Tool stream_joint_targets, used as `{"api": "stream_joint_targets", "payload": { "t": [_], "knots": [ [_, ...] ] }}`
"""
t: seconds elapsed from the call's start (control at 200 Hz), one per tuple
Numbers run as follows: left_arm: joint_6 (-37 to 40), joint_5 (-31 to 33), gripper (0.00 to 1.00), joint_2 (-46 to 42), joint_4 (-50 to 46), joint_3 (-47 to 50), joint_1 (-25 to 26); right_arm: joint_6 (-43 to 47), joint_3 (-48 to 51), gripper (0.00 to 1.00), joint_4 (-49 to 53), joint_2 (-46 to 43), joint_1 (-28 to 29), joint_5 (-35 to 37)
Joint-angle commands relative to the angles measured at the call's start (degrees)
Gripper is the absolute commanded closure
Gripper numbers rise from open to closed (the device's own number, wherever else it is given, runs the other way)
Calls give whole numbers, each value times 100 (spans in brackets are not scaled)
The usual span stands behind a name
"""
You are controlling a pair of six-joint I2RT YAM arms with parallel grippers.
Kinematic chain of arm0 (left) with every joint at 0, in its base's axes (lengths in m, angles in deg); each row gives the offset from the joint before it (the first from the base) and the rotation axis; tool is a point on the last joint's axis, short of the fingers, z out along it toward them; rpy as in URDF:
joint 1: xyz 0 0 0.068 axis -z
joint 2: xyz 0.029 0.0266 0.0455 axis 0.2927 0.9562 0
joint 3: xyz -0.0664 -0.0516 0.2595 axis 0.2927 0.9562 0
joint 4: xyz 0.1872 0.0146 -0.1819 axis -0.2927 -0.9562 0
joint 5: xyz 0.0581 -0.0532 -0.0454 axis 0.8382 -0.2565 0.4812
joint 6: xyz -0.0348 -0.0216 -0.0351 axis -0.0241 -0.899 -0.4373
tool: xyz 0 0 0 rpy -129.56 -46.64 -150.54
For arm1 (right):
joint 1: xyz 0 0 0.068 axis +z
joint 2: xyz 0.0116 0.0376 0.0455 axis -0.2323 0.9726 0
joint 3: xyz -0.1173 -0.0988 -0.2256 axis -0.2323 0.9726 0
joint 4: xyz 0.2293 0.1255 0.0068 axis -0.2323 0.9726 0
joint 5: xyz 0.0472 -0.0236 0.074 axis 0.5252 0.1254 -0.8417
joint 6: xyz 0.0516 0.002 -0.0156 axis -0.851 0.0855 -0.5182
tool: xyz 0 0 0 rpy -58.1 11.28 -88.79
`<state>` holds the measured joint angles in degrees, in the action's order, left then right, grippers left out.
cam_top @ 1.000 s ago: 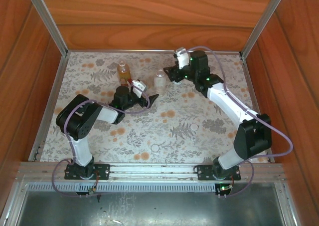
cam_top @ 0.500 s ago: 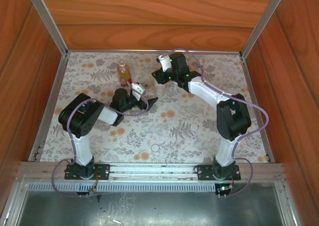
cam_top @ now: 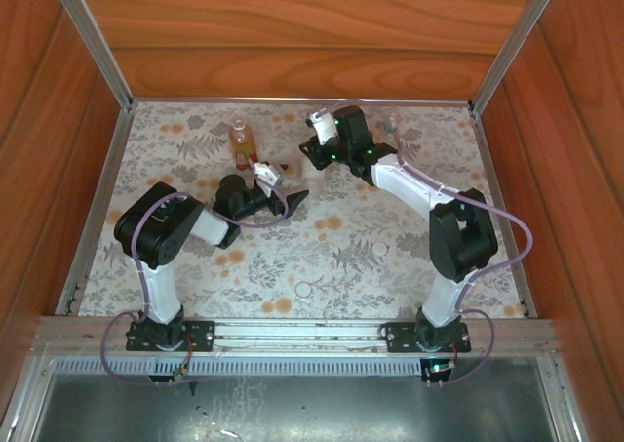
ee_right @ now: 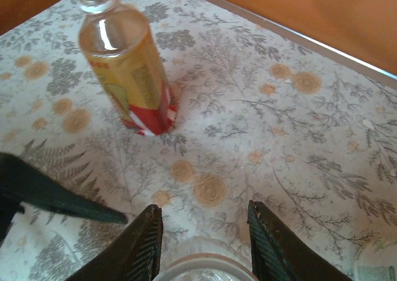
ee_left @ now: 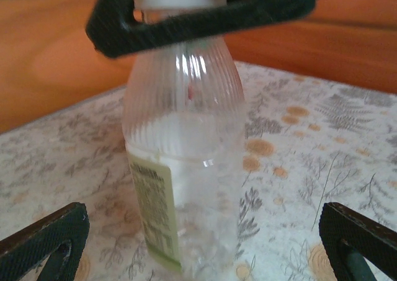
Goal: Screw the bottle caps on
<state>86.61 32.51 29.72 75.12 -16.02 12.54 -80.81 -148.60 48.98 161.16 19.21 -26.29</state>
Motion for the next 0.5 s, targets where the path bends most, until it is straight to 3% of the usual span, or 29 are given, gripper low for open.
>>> {"api": "stream_joint_targets", "payload": {
  "t": [0.0, 0.105, 0.21, 0.495],
  "knots": [
    [-293, -543, 0, 264, 737, -40, -73, 311, 263, 66, -23, -403, 206, -276],
    [-425, -908, 0, 357, 742, -165, -59, 398, 673, 66, -232, -668, 329, -348],
    [-346, -834, 1, 404, 742, -173, -55, 317, 968, 66, -400, -919, 350, -420],
    [-350, -1057, 12, 613, 738, -354, -26, 7, 1291, 67, -645, -1015, 378, -461]
  ]
}}
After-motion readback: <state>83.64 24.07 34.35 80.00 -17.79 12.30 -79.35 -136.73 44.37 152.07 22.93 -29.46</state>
